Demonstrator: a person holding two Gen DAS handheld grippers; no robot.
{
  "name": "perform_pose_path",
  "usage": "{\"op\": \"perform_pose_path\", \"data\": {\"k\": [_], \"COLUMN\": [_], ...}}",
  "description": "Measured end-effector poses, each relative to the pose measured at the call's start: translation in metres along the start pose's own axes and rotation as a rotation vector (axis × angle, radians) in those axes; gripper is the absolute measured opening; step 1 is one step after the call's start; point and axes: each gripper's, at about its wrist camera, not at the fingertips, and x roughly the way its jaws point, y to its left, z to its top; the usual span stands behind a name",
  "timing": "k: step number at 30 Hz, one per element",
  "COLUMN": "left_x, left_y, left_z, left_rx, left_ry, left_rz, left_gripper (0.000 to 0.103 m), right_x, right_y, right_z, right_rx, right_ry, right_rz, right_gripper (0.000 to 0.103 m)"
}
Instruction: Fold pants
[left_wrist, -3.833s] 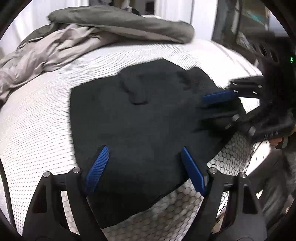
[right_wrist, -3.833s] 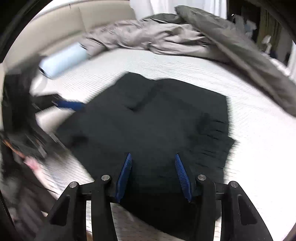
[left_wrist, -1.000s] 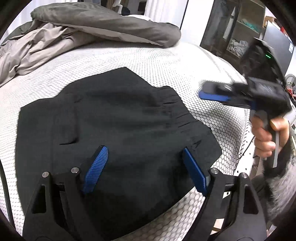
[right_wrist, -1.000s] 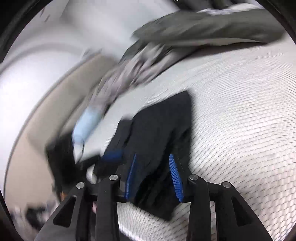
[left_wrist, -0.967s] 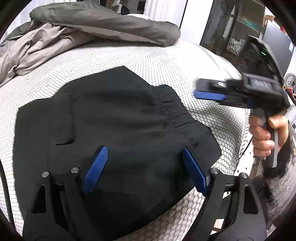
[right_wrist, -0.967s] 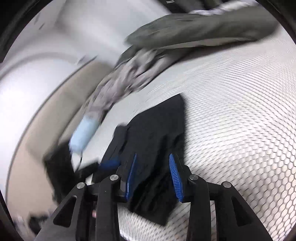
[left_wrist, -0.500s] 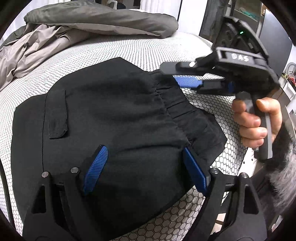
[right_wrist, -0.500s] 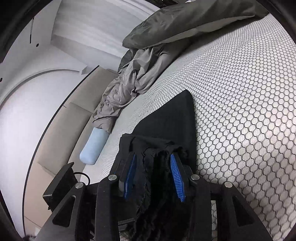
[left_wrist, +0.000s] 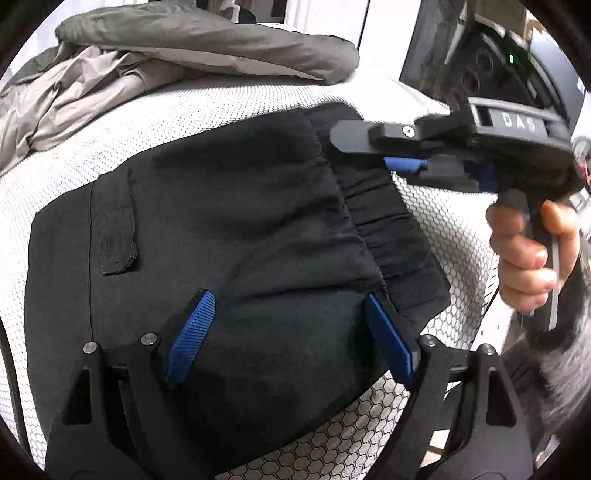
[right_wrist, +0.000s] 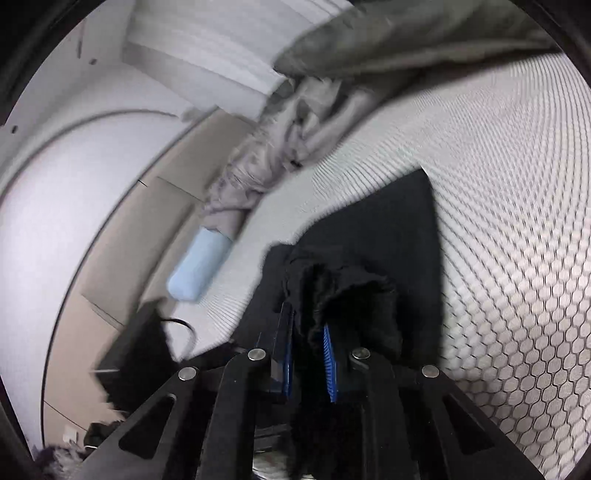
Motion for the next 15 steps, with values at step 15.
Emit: {"op": "perform_pose_path", "data": {"k": [15], "left_x": [0.003], "left_y": [-0.002], "left_z": [-0.005], "left_rx": [0.034], "left_ry": [0.017], "left_rz": [0.02], "left_gripper": [0.082], "right_x": [-0.002], "right_y": [-0.002], "right_z": [-0.02], "right_rx": [0.025], "right_ry": [0.098], "right_rz": [0.07], "right_gripper": [0.046]}}
